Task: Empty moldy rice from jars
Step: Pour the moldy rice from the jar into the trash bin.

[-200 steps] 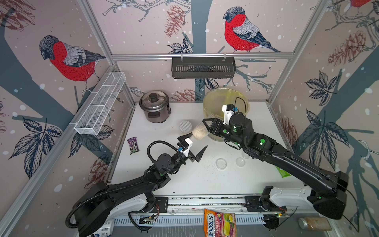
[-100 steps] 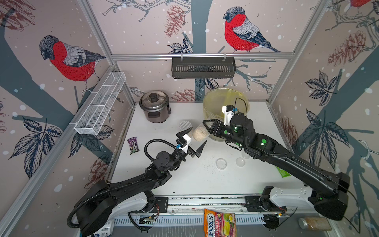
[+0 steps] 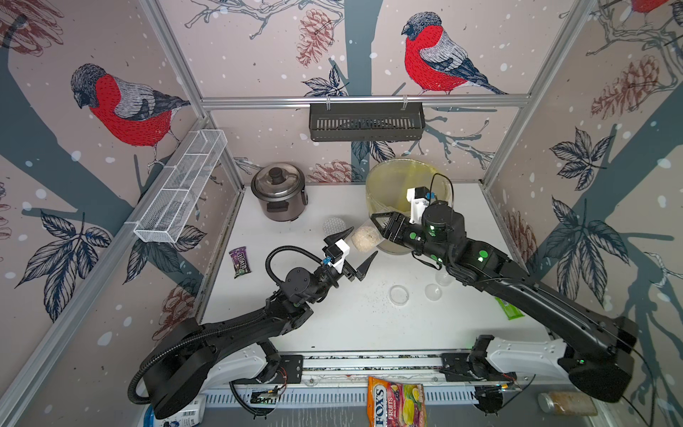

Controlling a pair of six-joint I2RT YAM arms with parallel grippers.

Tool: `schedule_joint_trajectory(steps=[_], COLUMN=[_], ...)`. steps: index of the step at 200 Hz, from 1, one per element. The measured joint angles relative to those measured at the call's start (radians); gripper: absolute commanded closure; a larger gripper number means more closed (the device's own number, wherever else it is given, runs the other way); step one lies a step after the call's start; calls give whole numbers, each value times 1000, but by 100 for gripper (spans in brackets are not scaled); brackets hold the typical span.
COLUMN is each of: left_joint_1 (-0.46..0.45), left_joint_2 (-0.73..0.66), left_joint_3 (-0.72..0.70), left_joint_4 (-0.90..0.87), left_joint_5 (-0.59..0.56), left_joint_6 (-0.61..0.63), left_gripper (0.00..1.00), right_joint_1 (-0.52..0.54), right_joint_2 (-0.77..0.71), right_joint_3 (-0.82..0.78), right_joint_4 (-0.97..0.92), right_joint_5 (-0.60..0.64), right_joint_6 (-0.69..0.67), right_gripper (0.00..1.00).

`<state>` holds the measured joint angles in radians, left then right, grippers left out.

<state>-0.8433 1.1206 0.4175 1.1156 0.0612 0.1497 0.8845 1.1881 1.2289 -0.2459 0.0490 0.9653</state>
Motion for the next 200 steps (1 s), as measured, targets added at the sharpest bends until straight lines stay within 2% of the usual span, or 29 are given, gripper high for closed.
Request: schedule_joint_trajectory(steps=[86, 120, 154, 172, 200], left_joint_1=[1, 3, 5, 7, 9], left_joint_2=[31, 34, 43, 42, 42], left_joint_3=[23, 25, 30, 30, 30], left_joint_4=[-6, -6, -7, -7, -14], left_joint_5=[16, 17, 18, 18, 34], left_joint_6=[-3, -5, -17, -20, -19], left_gripper=[12, 20, 20, 26, 29], right_joint_1=[-1, -1, -1, -1, -1], right_joint_2=[-21, -25, -29, -30, -30], right_joint_3=[-19, -22, -26, -29, -31], right_joint_4=[7, 13, 14, 16, 15], right_joint_5=[-22, -22, -22, -22, -23], right_joint_6=[0, 0, 0, 0, 0], right_gripper=[69, 69, 69, 69, 69])
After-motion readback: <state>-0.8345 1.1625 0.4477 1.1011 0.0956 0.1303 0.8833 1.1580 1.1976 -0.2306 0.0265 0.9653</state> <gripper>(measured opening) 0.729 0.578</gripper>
